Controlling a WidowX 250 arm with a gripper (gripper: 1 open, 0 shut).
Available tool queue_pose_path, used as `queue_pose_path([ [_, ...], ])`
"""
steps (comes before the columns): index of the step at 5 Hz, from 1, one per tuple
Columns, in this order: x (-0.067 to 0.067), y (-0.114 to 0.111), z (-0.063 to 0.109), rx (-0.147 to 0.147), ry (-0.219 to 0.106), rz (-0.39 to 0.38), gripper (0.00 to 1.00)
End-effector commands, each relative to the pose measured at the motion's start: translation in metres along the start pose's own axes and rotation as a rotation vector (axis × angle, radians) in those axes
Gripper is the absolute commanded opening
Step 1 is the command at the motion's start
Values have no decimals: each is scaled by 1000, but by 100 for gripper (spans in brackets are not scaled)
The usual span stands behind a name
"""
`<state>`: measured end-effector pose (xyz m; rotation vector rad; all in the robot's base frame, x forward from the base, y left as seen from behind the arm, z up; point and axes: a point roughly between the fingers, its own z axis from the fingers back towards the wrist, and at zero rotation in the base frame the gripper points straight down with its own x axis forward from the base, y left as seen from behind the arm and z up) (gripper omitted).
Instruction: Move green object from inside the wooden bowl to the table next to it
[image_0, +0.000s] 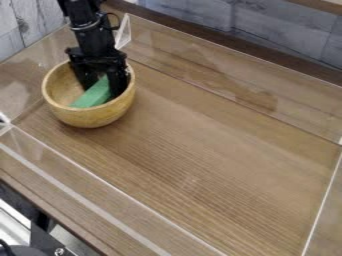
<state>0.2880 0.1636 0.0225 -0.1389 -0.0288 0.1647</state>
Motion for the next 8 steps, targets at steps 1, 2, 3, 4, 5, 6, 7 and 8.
queue_pose_path([
  [1, -9, 4, -7, -1, 22, -59, 0],
  [2, -11, 15, -7, -9, 38, -76, 0],
  [3, -14, 25, -7, -21, 54, -91, 0],
  [4, -23, 28, -9, -35, 70, -100, 0],
  [5, -30, 31, -10, -51, 87, -105, 0],
  [6, -38, 32, -10, -69, 105, -108, 100],
  [7, -37, 29, -5, -83, 114, -88, 100],
  [8, -34, 25, 3, -100, 121, -70, 100],
])
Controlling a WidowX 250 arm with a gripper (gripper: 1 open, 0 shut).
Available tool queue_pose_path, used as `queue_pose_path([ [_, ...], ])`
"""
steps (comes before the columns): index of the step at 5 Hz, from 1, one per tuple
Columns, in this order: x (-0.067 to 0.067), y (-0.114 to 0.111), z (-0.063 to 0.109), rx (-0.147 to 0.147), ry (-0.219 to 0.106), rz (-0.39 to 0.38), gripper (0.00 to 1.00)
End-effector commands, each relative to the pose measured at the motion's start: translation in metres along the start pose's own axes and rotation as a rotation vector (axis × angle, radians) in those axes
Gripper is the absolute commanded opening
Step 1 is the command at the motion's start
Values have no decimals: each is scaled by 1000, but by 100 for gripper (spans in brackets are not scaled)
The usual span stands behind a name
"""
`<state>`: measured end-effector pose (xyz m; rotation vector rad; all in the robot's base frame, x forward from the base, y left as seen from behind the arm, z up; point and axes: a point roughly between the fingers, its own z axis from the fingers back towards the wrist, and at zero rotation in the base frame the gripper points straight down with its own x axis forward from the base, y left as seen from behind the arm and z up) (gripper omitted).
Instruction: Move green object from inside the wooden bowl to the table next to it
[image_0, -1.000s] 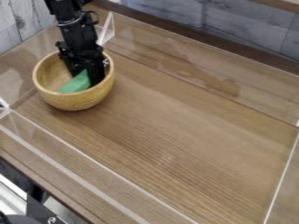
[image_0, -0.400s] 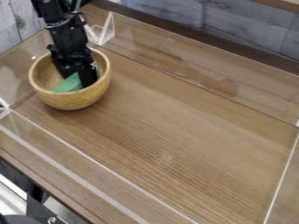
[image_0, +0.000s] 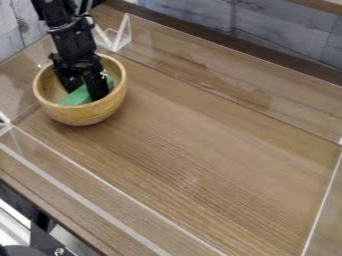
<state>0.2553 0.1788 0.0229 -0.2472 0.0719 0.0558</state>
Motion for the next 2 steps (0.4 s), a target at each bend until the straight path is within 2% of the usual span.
queue_pose_path([
  [1, -6, -2, -7, -19, -7, 79, 100],
  [2, -7, -2, 18, -40, -39, 103, 0],
])
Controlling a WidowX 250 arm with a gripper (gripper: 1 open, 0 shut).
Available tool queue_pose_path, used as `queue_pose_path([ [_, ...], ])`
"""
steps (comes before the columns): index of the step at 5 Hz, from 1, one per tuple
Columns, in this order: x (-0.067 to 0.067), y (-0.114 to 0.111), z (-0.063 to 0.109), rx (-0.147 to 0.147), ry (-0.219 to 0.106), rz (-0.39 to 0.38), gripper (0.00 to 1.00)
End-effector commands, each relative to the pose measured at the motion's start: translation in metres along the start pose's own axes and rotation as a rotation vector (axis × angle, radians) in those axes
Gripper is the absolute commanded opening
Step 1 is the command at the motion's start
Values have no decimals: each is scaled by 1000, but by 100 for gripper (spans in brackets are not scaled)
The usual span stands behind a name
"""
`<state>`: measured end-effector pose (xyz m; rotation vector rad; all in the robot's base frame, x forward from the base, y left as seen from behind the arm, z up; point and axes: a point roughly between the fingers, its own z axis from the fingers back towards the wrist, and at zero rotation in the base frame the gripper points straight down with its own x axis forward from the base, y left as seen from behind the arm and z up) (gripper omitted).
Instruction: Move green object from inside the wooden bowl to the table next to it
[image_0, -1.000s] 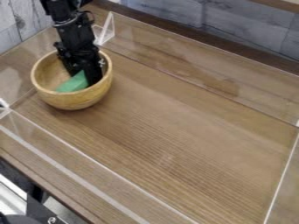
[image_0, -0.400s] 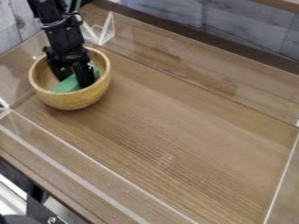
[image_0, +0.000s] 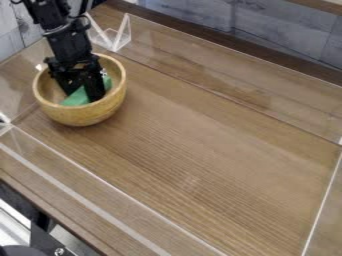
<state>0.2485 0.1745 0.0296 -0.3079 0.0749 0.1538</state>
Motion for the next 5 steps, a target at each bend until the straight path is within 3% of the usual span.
queue_pose_path([
  [1, -2, -6, 26, -2, -83, 49, 0],
  [3, -6, -11, 26, -21, -130, 137, 0],
  [5, 9, -14, 49, -28, -146, 145, 0],
])
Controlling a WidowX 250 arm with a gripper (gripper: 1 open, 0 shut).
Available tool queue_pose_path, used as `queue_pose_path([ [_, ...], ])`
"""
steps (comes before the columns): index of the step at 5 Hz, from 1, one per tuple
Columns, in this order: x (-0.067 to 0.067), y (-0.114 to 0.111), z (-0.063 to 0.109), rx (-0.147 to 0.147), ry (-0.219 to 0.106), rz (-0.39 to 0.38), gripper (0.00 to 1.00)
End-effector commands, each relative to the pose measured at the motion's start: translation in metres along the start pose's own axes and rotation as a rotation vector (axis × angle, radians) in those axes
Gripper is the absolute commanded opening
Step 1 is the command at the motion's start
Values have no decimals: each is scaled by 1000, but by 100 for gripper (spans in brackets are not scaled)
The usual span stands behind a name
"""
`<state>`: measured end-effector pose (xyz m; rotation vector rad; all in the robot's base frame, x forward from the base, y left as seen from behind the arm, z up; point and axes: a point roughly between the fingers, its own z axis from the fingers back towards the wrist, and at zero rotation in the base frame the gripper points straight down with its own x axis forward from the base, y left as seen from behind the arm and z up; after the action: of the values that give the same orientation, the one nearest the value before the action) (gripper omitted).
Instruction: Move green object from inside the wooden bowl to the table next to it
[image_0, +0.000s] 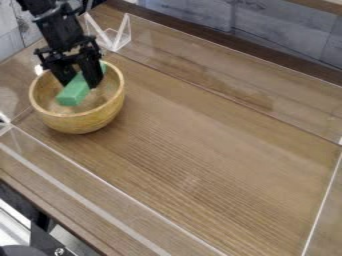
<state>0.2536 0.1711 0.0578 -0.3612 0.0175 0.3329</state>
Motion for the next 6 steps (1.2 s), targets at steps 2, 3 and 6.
queue_pose_path([
  [2, 15, 1, 17, 32, -98, 56, 0],
  [3, 19, 6, 12, 36, -86, 24, 0],
  [6, 9, 5, 26, 48, -42, -114, 0],
])
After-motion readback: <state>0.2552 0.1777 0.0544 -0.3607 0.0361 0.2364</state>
